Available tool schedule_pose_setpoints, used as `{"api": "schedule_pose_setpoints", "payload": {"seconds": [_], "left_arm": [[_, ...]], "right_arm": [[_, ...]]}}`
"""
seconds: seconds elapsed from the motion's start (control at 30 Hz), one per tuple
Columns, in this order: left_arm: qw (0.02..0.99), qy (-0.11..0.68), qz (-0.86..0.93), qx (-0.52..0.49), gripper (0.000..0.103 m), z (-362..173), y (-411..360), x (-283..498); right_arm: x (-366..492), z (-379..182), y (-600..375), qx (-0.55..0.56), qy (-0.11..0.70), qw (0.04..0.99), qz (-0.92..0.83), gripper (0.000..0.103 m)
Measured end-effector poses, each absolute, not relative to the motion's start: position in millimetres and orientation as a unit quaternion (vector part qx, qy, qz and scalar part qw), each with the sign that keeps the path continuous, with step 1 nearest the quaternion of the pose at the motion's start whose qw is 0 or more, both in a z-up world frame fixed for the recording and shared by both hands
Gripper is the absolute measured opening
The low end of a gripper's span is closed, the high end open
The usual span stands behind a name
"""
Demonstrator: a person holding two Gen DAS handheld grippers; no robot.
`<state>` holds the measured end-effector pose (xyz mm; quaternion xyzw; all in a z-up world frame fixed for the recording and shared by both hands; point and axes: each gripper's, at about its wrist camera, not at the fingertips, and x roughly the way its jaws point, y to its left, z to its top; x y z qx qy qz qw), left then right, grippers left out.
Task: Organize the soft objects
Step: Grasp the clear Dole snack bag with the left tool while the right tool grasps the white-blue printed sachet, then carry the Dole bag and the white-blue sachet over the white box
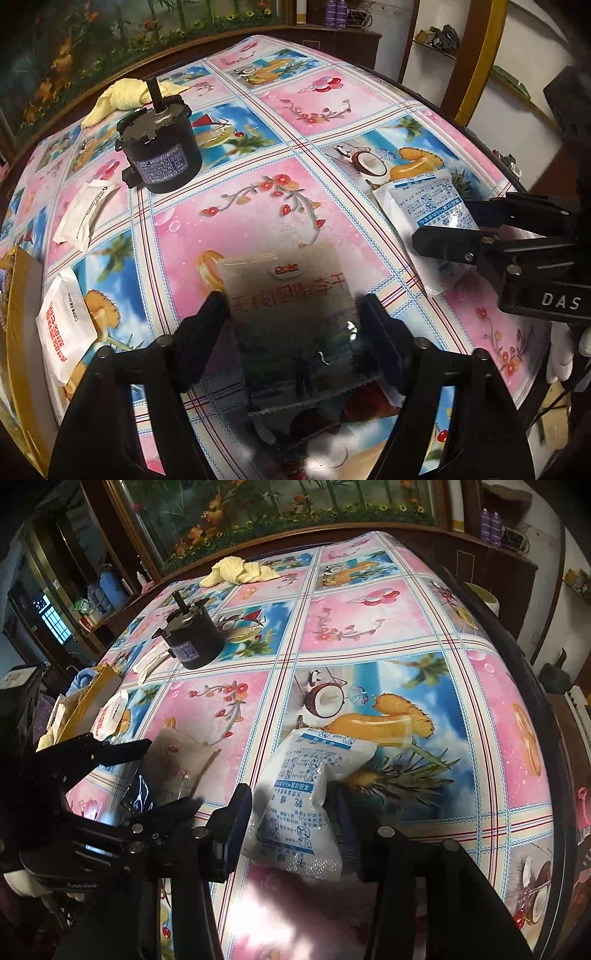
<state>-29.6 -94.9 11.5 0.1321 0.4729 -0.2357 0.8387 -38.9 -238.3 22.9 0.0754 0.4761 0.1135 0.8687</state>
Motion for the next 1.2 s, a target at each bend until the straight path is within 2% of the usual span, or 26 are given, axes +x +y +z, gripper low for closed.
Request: {"api": "schedule_pose_setpoints", "payload": {"seconds": [0.17,0.23,0.43,0.8,1.0,1.2], "left_arm": [[0.842,0.474,-0.236,0.099,0.060,16,-75,-37],[0.843,0.476,-0.240,0.069,0.060,19,-64,-38],[0.856,0.458,-0.242,-0.005,0.061,40,-29,-56],[0.877,0.416,-0.205,-0.122,0.061,78,81,-94],[0.904,0.381,-0.125,-0.150,0.061,97,163,-116],[0.916,0.359,-0.037,-0.173,0.061,93,235,-135]], "right_arm": [[-39,22,-224,0.029,0.470,0.878,0.088,0.048],[-41,22,-220,0.015,0.467,0.880,0.081,0.036],[-46,23,-218,0.037,0.467,0.879,0.093,0.029],[-64,59,-188,0.073,0.426,0.888,0.158,0.028],[-63,78,-141,0.074,0.416,0.878,0.225,0.028],[-55,87,-79,0.066,0.419,0.858,0.290,0.028]]}}
